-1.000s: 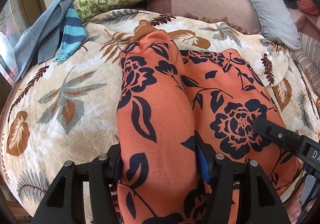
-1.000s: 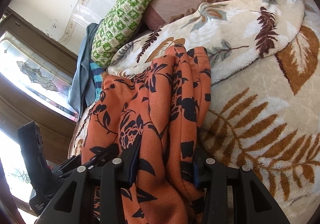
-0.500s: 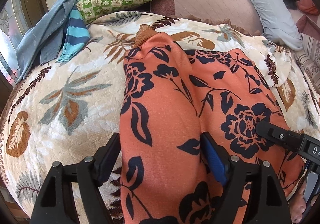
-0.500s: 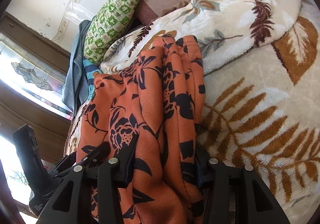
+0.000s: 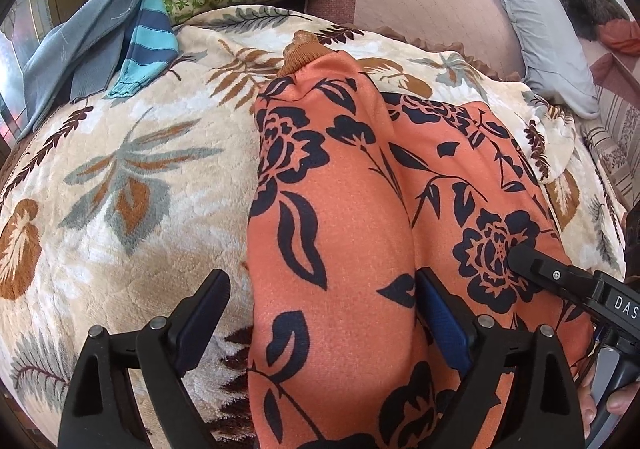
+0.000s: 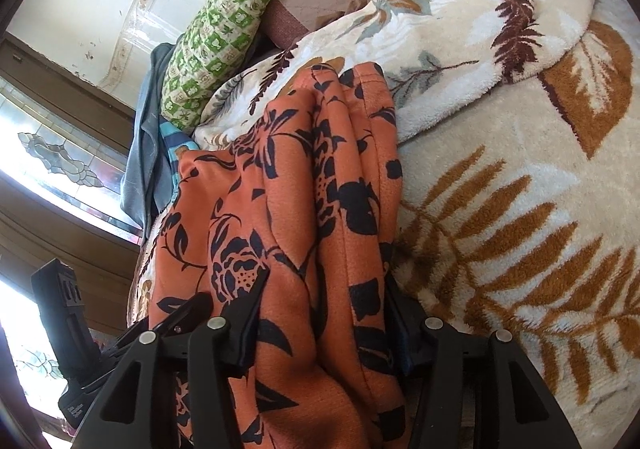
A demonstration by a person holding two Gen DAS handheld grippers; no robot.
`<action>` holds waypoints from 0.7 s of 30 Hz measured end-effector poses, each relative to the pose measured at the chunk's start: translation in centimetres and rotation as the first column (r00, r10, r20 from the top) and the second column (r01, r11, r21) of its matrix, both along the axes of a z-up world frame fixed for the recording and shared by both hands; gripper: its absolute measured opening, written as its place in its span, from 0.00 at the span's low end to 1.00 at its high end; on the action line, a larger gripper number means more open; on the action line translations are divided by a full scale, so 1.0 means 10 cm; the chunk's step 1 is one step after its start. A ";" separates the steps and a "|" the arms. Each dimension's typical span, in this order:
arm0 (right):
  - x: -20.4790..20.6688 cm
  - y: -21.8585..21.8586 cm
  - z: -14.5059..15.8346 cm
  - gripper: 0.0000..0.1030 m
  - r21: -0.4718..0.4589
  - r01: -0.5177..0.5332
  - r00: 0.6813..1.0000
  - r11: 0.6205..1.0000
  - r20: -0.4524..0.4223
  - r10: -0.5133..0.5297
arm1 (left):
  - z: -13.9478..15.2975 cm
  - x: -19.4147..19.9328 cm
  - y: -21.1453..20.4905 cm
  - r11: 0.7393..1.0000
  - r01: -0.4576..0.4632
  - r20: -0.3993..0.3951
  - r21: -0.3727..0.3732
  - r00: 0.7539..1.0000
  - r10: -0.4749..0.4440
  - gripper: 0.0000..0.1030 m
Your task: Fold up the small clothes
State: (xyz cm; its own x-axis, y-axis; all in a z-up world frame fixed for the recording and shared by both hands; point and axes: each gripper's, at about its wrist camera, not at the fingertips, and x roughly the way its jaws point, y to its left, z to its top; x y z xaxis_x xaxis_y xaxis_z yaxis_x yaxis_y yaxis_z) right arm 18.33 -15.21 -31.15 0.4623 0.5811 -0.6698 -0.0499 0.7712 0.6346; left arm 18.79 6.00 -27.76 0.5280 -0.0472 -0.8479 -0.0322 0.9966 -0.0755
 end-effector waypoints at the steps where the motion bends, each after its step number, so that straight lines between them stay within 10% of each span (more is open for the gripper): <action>1: 0.01 -0.01 -0.01 0.53 0.002 -0.002 1.000 1.000 -0.001 0.002 | 0.00 -0.01 0.00 1.000 0.003 0.000 0.001 1.000 -0.003 0.90; 21: -0.09 -0.05 0.04 0.60 -0.006 0.031 0.999 0.999 -0.043 -0.031 | 0.08 -0.19 -0.02 0.996 0.026 0.062 0.085 0.998 -0.032 0.93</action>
